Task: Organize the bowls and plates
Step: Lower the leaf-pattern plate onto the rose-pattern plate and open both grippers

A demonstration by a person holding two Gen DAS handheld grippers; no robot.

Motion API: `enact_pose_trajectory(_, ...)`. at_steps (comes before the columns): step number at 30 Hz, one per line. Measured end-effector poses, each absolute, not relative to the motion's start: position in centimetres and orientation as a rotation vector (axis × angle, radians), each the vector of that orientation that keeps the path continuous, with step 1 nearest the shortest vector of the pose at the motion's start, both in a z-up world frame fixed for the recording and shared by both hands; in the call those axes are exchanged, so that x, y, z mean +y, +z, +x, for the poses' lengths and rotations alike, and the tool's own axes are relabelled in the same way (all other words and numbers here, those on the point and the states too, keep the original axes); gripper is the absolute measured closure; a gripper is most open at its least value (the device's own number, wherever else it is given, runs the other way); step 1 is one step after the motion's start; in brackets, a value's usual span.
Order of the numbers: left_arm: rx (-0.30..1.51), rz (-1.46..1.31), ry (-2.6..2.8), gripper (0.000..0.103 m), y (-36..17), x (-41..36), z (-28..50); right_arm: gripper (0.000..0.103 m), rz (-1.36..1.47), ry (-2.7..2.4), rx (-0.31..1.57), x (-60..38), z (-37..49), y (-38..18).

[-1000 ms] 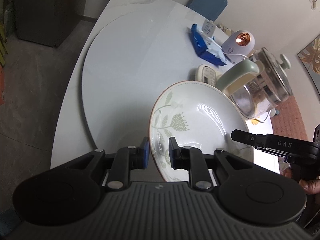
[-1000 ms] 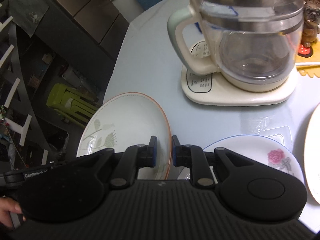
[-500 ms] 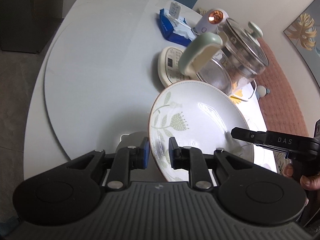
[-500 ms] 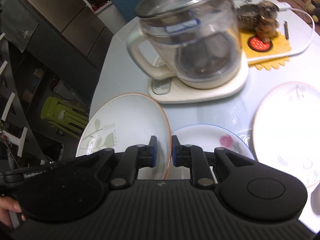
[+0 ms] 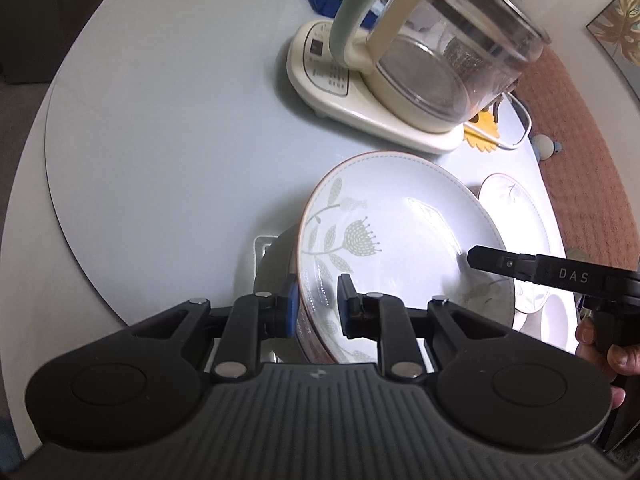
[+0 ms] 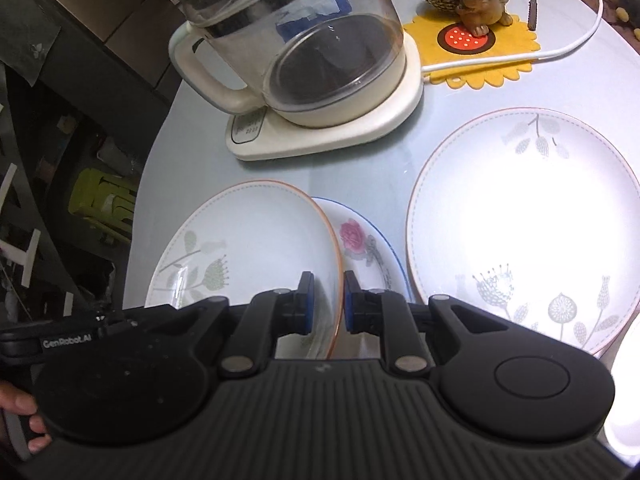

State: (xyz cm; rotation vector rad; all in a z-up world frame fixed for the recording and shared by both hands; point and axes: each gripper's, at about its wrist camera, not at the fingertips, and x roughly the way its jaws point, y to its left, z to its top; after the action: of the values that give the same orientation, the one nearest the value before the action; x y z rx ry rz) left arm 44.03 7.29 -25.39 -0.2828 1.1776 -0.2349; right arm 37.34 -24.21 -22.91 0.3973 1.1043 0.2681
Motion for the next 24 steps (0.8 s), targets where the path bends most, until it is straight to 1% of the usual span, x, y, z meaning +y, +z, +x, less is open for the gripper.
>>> enact_pose_trajectory(7, 1.198, -0.234, -0.209, 0.080, -26.4, 5.8, 44.0, 0.085, 0.378, 0.283, 1.131, -24.8, 37.6, -24.5)
enact_pose_trajectory(16, 1.220, -0.177, -0.199, 0.080, -26.9, 4.4, 44.2, 0.085, 0.327, 0.279, 1.135, -24.7, 37.8, -25.0)
enact_pose_trajectory(24, 1.234, -0.189, -0.189, 0.079, -27.0, 4.3, 44.4, 0.085, 0.306, 0.278, 1.132, -24.5, 38.0, -25.1)
